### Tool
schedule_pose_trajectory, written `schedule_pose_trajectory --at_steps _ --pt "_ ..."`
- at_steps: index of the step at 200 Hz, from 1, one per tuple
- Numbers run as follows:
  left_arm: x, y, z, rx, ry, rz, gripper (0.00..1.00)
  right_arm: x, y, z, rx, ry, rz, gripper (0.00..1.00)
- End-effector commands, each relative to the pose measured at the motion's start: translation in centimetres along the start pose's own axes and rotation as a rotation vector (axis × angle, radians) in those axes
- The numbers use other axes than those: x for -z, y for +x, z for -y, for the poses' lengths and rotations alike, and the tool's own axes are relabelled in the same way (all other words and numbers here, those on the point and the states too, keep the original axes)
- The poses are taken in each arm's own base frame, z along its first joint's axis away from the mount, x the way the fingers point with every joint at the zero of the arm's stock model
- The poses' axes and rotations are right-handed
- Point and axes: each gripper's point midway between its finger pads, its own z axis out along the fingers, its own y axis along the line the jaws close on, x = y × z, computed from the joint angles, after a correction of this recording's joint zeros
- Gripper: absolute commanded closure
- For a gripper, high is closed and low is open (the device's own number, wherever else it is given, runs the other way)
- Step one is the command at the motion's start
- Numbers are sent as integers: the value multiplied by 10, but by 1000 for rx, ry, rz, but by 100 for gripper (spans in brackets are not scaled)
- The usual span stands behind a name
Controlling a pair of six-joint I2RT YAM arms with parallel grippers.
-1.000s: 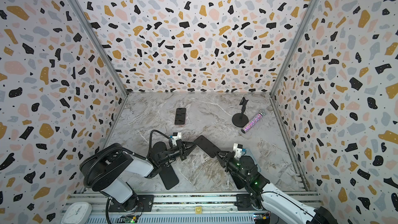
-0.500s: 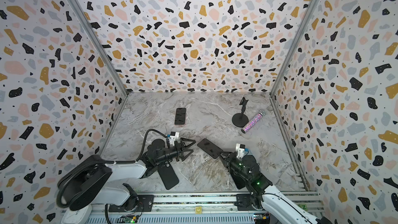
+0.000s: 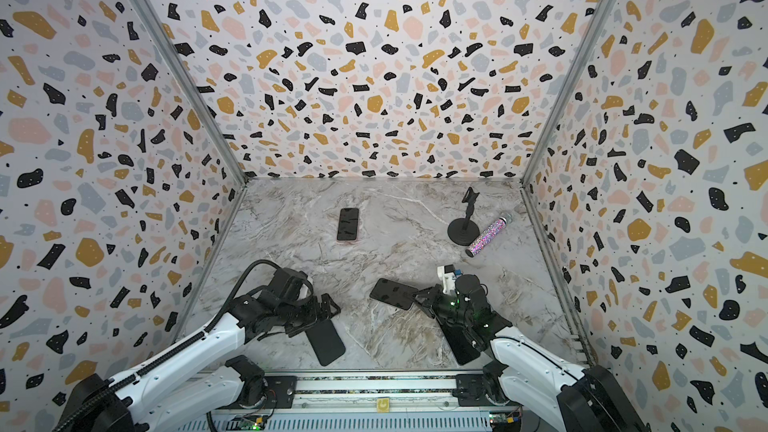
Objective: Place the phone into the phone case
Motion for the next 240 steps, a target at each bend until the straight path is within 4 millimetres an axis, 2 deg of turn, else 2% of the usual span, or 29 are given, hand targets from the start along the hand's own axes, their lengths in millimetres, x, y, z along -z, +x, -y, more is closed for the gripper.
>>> schedule_pose_trajectory --at_steps 1,22,45,81,97,108,134,152,186,240 --pt "15 19 -21 -50 -105 -74 0 1 -5 -39 151 -94 -19 100" --pt "20 24 -22 -51 -98 -84 0 1 -6 -41 169 -90 -20 100" --pt "9 45 -23 -2 -9 -135 0 0 -7 -42 177 -89 -20 100" --pt "-5 52 -19 63 107 -118 0 -4 -6 -44 186 -92 -31 100" --pt "-12 56 -15 68 141 -129 4 -6 -4 -45 189 -93 -40 100" --pt "-16 58 -10 67 168 -132 10 -6 -3 -45 191 -93 -41 100" --pt "-24 58 2 62 213 -125 25 -6 -2 -45 194 -93 -40 100" --pt "-28 56 9 51 223 -124 32 -4 -2 -45 199 -87 -40 100" --pt "-34 50 30 17 256 -110 33 -1 -6 -45 220 -74 -41 100" --pt "-47 39 46 -56 236 -115 34 -2 -5 -53 249 -103 -111 100"
